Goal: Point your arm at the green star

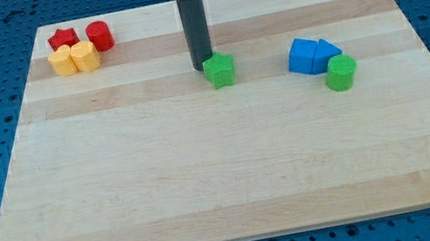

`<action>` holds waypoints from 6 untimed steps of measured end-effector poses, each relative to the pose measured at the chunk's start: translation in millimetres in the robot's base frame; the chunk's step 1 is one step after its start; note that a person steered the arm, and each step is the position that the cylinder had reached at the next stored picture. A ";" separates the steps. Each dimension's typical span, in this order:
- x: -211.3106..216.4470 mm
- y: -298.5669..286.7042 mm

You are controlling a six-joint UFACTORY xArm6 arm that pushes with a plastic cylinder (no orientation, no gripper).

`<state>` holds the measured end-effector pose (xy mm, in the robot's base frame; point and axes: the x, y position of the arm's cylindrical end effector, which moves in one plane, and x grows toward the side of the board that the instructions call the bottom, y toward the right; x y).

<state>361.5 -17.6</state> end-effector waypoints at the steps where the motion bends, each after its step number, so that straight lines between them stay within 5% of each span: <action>1: 21.8 1.2; 3: 43.1 67.3; 6: 93.0 17.1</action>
